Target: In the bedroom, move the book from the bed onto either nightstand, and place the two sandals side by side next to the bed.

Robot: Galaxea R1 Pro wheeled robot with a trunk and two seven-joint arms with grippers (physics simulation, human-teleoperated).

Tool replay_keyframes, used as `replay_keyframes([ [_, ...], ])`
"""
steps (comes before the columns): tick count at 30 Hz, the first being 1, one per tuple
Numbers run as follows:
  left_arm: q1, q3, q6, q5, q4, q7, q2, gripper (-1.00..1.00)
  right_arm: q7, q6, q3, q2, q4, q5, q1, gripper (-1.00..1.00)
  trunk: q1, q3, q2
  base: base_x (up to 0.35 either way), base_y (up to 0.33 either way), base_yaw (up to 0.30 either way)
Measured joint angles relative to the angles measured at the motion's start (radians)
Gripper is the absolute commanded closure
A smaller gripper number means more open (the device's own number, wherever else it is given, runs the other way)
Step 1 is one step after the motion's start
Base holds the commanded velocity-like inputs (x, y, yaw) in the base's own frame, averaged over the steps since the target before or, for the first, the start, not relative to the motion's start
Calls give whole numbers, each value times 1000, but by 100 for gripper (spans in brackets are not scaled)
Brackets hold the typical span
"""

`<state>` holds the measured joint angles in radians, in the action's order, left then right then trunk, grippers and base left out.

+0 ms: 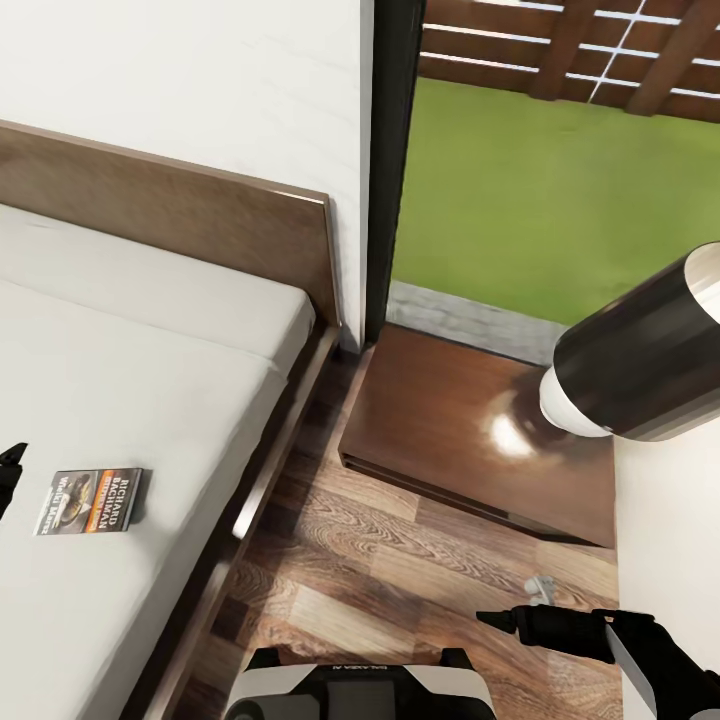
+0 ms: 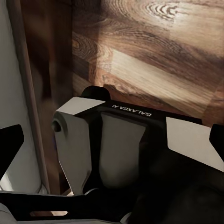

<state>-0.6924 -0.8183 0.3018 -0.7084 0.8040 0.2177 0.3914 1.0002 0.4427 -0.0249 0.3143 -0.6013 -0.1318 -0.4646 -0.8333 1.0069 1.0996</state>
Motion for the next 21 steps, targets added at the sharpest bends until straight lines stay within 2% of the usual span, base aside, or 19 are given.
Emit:
replay_keyframes([
  [9,0,0,-1,0,0,-4,0,-100,0,0,-1,0,0,0,0,-100,0,0,0,0,0,0],
  [21,0,0,-2,0,-1,-45,0,-100,0,0,0,0,0,0,0,-100,-46,38,84,0,0,0],
])
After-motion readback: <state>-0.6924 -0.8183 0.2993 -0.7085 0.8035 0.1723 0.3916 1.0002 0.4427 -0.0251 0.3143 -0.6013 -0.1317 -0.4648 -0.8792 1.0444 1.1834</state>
